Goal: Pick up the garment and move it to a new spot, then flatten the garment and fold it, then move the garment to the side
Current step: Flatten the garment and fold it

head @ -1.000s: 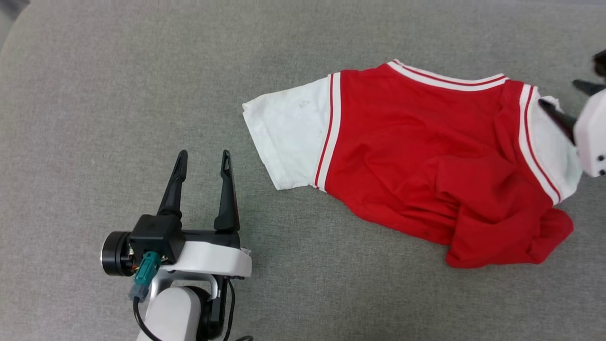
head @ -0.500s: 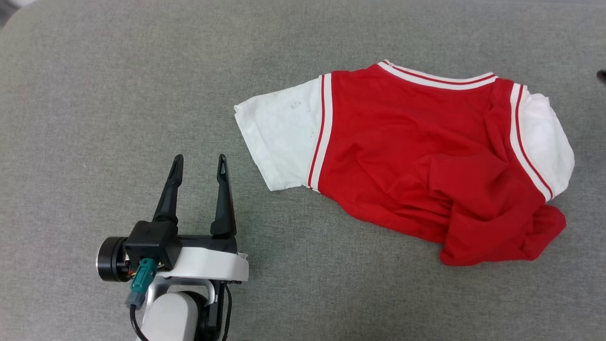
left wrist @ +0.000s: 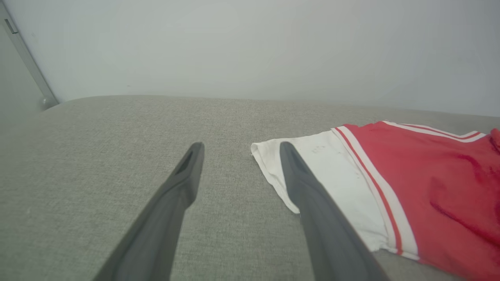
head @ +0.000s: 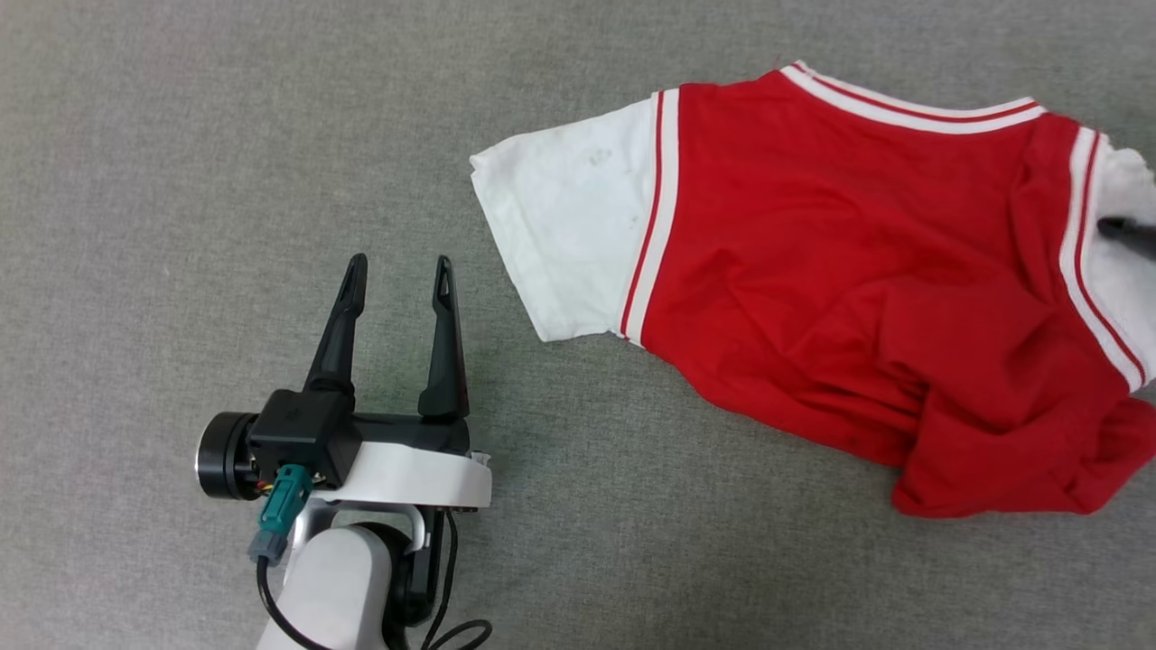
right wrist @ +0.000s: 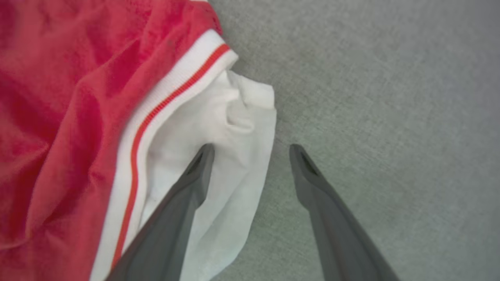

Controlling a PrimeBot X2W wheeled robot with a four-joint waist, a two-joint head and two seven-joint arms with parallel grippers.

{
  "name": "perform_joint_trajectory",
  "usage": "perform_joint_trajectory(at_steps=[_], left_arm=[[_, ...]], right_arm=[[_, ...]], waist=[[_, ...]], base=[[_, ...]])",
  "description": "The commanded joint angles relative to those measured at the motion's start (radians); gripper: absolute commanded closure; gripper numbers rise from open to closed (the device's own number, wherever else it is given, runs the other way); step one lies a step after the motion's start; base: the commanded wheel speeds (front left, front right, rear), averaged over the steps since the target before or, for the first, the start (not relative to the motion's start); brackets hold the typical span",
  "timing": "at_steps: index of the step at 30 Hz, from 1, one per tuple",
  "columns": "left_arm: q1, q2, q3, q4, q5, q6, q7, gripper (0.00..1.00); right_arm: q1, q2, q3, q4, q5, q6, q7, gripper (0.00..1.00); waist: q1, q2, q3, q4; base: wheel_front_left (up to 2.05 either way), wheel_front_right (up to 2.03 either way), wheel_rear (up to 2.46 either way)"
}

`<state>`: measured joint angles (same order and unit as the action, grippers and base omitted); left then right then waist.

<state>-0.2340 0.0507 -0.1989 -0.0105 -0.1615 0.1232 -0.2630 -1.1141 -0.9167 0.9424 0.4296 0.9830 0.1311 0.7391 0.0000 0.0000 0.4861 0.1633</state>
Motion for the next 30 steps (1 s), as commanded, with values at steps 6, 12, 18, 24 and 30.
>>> perform_joint_trajectory(at_steps=[6,12,18,24,30], left_arm=[[-0.019,-0.001,0.006,-0.001,0.009,0.003,-0.003,0.0],[-0.028,0.0,0.044,0.009,0.034,-0.023,-0.003,0.0],[-0.092,0.035,0.106,0.005,0.073,-0.086,-0.003,0.0],[-0.23,0.11,0.136,0.02,0.077,-0.184,-0.003,0.0],[-0.418,0.217,0.098,0.135,0.053,-0.239,0.052,0.0]], right_arm=[[0.095,0.08,0.052,0.052,-0.01,0.001,-0.008,0.0],[0.091,0.09,0.041,0.047,0.001,0.001,-0.097,1.0],[0.084,0.04,0.025,-0.006,-0.007,-0.001,-0.206,1.0],[0.132,-0.026,0.011,-0.092,-0.011,-0.001,-0.283,1.0],[0.183,-0.064,-0.018,-0.161,-0.029,-0.001,-0.329,1.0]], waist=[[0.0,0.0,0.026,0.012],[0.0,0.0,-0.015,-0.019],[0.0,0.0,-0.082,-0.049],[0.0,0.0,-0.111,-0.074],[0.0,0.0,-0.107,-0.106]], base=[[0.0,0.0,0.0],[0.0,0.0,0.0],[0.0,0.0,0.0],[0.0,0.0,0.0],[0.0,0.0,0.0]])
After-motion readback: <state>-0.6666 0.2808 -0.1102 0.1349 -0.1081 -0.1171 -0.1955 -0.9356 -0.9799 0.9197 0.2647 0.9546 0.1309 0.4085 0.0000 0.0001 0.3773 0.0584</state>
